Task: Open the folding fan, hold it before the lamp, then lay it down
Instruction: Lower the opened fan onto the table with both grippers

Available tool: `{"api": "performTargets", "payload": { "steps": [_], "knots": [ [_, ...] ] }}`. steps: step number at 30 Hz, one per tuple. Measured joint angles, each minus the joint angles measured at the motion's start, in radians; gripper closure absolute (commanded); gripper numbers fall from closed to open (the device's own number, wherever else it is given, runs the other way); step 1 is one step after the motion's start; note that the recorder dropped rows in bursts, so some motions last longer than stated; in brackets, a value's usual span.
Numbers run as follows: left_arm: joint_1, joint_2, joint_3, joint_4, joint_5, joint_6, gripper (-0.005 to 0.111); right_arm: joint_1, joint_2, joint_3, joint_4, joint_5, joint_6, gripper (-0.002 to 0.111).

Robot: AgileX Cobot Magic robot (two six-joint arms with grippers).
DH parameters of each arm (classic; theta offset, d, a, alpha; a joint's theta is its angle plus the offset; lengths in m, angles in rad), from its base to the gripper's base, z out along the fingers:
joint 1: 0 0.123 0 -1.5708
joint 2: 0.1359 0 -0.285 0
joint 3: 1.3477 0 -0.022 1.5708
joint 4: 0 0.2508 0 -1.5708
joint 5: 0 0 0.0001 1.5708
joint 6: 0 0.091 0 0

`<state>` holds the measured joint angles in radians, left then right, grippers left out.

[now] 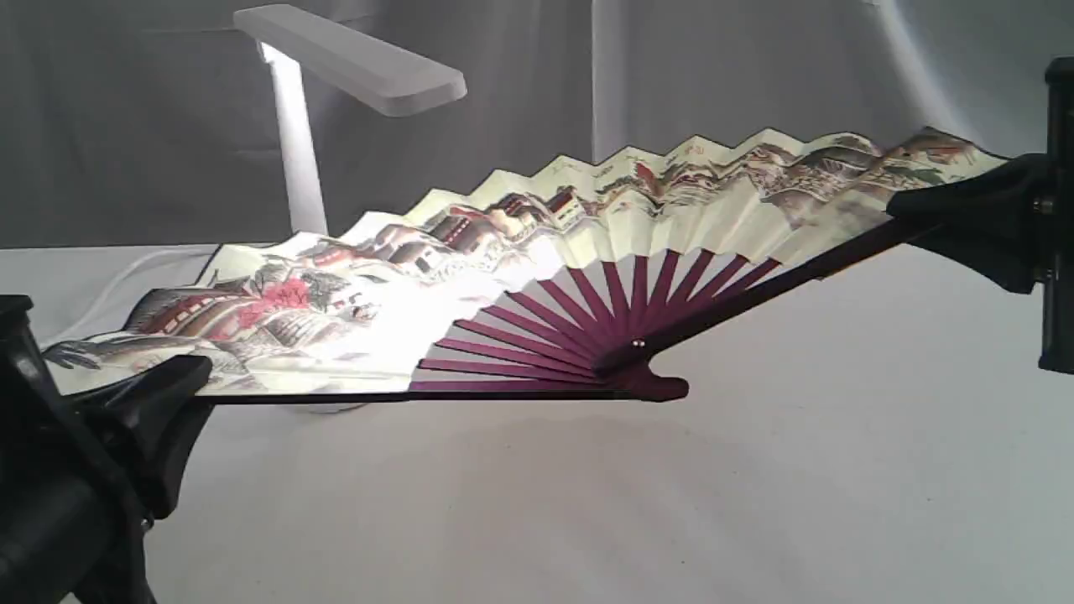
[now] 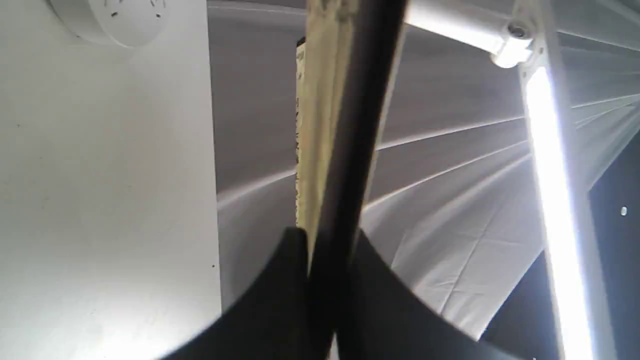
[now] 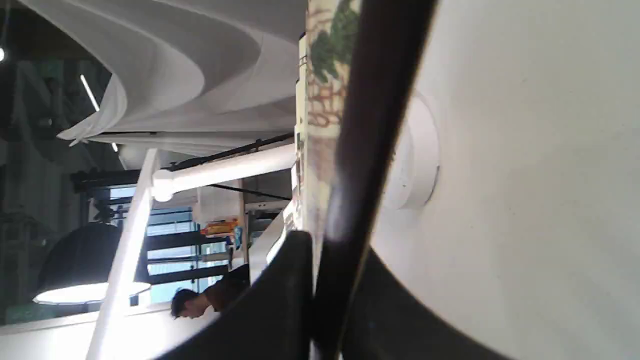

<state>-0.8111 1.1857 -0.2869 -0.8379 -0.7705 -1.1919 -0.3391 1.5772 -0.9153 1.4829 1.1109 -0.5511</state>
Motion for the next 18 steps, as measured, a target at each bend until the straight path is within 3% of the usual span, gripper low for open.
{"api": "performTargets", "payload": {
  "steps": [18],
  "knots": [
    [0.000,0.181,-0.072,-0.001,0.020,-0.031,0.107,-0.003,0.000,0.000,-0.111,-0.139,0.054,0.108]
  ]
}}
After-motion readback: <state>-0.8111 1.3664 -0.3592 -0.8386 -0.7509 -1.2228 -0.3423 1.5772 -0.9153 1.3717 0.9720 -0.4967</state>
